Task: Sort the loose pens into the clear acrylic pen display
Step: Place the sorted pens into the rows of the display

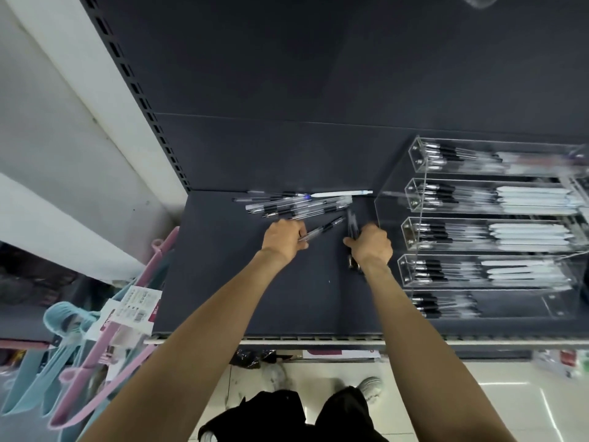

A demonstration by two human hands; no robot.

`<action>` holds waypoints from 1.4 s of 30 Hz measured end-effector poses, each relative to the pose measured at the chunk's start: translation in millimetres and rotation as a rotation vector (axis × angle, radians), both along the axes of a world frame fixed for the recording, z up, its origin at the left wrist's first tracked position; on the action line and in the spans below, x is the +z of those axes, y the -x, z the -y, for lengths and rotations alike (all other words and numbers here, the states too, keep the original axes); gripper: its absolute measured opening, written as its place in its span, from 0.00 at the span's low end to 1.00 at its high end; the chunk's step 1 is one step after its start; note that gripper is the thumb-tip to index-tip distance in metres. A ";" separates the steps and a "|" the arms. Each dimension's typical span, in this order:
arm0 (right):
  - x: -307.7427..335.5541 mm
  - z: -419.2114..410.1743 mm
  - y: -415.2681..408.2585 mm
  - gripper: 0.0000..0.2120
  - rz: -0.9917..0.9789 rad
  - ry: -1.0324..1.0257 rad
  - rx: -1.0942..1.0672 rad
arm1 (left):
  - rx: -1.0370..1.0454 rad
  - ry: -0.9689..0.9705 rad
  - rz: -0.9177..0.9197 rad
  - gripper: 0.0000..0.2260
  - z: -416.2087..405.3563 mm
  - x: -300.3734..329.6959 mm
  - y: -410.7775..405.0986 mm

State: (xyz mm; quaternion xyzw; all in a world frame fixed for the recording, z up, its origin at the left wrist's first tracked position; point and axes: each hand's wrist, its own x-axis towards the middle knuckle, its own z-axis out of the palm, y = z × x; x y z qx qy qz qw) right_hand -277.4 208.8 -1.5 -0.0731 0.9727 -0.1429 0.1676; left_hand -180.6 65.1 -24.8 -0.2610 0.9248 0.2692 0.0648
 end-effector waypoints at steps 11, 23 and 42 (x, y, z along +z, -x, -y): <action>5.3 -8.2 19.0 0.09 0.198 0.240 0.030 | 0.401 -0.999 -0.258 0.07 -28.4 11.4 -40.0; 25.2 -8.0 -14.5 0.07 0.601 0.854 0.130 | 0.535 -0.843 -0.376 0.07 -82.0 27.7 -38.0; 50.6 3.9 -19.2 0.07 0.878 0.741 0.390 | 0.561 -1.128 -0.591 0.10 -110.5 52.0 -83.9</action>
